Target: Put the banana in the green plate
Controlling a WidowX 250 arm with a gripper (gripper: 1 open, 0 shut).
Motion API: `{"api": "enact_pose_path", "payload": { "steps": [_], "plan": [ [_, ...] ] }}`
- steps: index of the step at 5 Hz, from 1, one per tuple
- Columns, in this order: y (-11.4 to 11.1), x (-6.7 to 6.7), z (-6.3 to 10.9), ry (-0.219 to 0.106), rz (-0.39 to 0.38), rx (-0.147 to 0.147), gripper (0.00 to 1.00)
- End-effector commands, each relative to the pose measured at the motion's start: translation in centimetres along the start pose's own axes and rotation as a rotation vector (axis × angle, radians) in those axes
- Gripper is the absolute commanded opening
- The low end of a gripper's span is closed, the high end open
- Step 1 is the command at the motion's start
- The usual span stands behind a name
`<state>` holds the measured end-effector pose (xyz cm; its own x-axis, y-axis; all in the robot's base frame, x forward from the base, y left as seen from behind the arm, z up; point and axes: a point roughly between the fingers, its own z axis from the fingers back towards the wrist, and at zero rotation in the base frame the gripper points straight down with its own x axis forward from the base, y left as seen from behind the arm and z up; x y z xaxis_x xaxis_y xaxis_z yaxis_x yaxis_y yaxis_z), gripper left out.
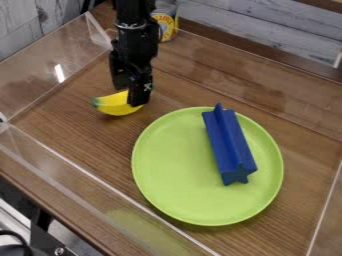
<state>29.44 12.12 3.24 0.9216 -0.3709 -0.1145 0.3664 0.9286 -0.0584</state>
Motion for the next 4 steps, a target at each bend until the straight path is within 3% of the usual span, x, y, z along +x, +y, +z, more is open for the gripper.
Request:
{"api": "enact_pose_path", "payload": {
  "steps": [1, 4],
  "plan": [
    [0.72, -0.16, 0.75, -0.024, 0.015, 0.028, 1.0],
    [0.88, -0.61, -0.12, -0.019, 0.016, 0.009, 1.0]
  ]
}}
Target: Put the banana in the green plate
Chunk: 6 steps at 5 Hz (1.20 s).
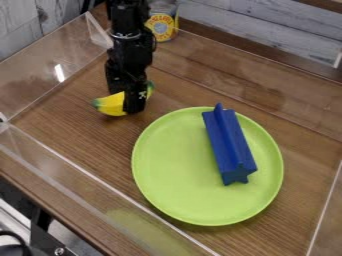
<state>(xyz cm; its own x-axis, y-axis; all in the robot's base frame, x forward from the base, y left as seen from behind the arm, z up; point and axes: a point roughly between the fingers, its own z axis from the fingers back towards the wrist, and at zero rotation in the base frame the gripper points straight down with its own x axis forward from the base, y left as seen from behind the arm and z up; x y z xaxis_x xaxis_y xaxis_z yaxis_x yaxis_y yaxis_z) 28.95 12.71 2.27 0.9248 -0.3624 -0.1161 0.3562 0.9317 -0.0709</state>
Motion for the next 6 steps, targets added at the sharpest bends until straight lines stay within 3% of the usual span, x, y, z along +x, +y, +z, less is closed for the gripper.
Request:
{"api": "enact_pose_path", "payload": {
  "steps": [1, 2, 3, 6],
  "plan": [
    [0.5, -0.2, 0.7, -0.02, 0.008, 0.015, 1.0],
    [0.5, -0.3, 0.6, -0.019, 0.009, 0.008, 1.0],
    [0.5, -0.2, 0.4, -0.025, 0.007, 0.005, 0.0],
    [0.0, -0.4, 1.8, -0.025, 0.029, 0.02, 0.0]
  ]
}}
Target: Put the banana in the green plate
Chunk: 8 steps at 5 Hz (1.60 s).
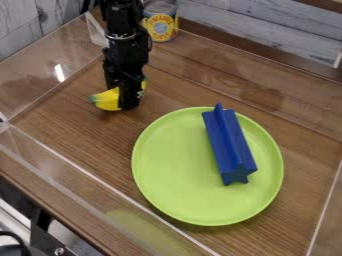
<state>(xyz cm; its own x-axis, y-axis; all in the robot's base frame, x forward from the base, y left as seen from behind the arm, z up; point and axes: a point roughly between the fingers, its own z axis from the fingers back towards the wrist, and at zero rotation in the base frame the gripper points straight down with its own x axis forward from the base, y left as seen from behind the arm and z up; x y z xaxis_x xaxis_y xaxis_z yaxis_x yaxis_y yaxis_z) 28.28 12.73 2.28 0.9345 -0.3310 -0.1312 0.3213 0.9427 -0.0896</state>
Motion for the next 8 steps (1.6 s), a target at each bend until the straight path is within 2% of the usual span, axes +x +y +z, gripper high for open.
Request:
{"api": "enact_pose_path", "payload": {
  "steps": [1, 4, 6, 8],
  "plan": [
    [0.0, 0.1, 2.4, -0.037, 0.002, 0.047, 0.0],
    [-1.2, -0.4, 5.1, -0.032, 0.042, 0.069, 0.0],
    [-4.1, -1.2, 6.8, -0.048, 0.091, 0.071, 0.0],
    [-7.6, -1.9, 7.6, -0.064, 0.134, 0.059, 0.0]
  ]
}}
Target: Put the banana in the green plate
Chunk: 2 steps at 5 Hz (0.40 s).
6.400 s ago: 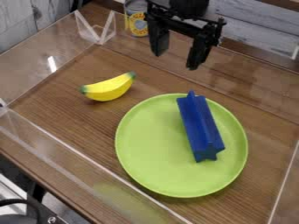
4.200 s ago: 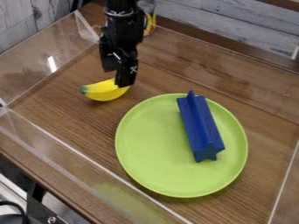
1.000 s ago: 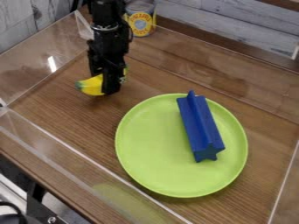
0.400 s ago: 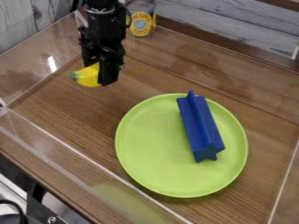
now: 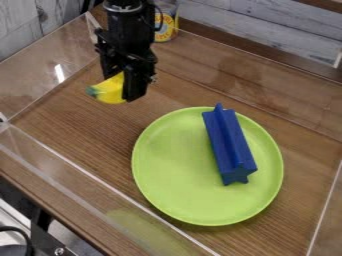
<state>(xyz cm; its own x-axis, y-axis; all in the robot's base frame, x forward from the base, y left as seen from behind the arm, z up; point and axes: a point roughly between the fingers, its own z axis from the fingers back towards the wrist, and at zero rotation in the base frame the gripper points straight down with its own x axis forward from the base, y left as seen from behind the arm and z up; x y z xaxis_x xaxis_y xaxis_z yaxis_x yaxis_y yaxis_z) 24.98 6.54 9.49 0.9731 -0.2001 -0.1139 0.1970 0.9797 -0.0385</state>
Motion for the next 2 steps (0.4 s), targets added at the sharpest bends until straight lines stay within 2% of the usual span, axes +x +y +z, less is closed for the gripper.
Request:
{"api": "enact_pose_path", "payload": {
  "steps": [1, 2],
  "plan": [
    [-1.2, -0.4, 1.5, -0.047, 0.024, 0.017, 0.0],
    [-2.3, -0.8, 1.7, -0.055, 0.048, 0.012, 0.0]
  ]
}}
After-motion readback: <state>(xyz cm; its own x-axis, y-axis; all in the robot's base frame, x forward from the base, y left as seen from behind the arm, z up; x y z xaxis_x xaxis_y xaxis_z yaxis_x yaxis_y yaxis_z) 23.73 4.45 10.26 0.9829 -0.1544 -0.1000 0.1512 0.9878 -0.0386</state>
